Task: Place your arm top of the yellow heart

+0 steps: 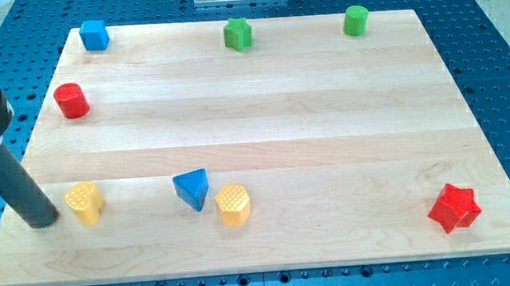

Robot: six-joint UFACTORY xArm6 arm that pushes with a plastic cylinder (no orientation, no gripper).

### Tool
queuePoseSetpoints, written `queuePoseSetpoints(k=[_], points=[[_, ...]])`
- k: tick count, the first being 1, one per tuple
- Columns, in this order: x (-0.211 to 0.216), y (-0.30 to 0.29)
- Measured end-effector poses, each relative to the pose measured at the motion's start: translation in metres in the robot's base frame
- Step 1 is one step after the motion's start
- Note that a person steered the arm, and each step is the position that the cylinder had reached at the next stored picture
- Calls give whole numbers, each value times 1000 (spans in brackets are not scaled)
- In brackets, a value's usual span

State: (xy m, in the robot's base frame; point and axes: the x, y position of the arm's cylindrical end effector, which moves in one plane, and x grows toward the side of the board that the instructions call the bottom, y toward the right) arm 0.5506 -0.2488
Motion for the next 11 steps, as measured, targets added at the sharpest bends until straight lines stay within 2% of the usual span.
queuePoseSetpoints(k=[7,11], points=[[1,3],[-45,33]])
